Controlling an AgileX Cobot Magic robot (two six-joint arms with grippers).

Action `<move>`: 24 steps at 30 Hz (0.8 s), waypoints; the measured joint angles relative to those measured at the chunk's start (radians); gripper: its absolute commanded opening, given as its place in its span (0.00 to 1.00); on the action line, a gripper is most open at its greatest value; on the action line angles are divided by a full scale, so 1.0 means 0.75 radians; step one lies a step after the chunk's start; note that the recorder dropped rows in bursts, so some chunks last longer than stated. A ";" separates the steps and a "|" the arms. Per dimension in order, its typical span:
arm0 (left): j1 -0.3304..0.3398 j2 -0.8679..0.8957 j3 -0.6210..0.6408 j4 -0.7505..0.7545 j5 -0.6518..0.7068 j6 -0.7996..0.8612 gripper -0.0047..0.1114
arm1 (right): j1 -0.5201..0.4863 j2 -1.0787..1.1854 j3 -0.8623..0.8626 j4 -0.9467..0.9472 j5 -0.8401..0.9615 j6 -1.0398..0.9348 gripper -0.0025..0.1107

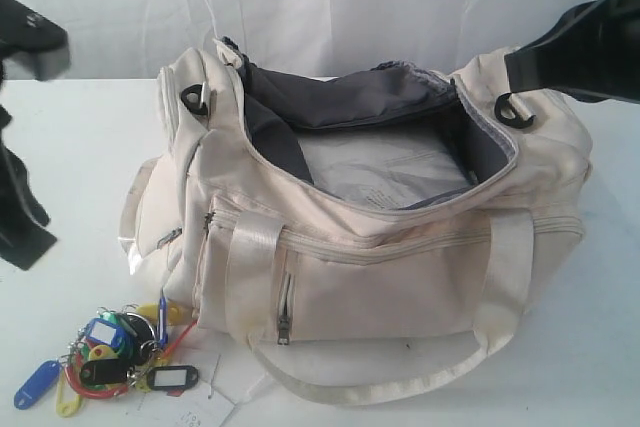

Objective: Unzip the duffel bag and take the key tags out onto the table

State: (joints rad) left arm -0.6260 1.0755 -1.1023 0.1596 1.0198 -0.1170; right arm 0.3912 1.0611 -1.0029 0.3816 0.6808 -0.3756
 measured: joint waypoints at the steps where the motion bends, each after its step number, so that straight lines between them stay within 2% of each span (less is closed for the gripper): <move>1: 0.000 -0.057 0.000 0.000 0.003 -0.013 0.04 | 0.000 0.000 0.000 0.000 0.000 0.000 0.02; 5: 0.000 -0.279 0.000 -0.025 0.011 -0.067 0.04 | 0.000 0.000 0.000 0.006 -0.005 0.000 0.02; 7: 0.000 -0.461 0.000 -0.104 0.013 -0.099 0.04 | 0.000 0.000 0.000 0.006 -0.016 0.000 0.02; 10: 0.000 -0.776 0.016 -0.388 0.016 -0.061 0.04 | 0.000 -0.003 0.006 -0.002 -0.045 -0.003 0.02; 13: 0.003 -1.030 0.128 -0.482 -0.049 -0.026 0.04 | 0.000 -0.089 0.106 -0.008 -0.097 0.038 0.02; 18: 0.030 -1.124 0.502 -0.343 -0.343 -0.021 0.04 | 0.000 -0.307 0.247 -0.056 -0.191 0.109 0.02; 21: 0.030 -1.114 0.649 -0.333 -0.370 -0.021 0.04 | 0.000 -0.349 0.265 -0.099 -0.135 0.111 0.02; 24: 0.030 -1.114 0.684 -0.332 -0.370 -0.021 0.04 | 0.000 -0.354 0.265 -0.099 -0.123 0.111 0.02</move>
State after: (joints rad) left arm -0.6037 0.2399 -0.5896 -0.0893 0.7427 -0.1327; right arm 0.3912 0.7954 -0.8044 0.3076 0.5886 -0.2920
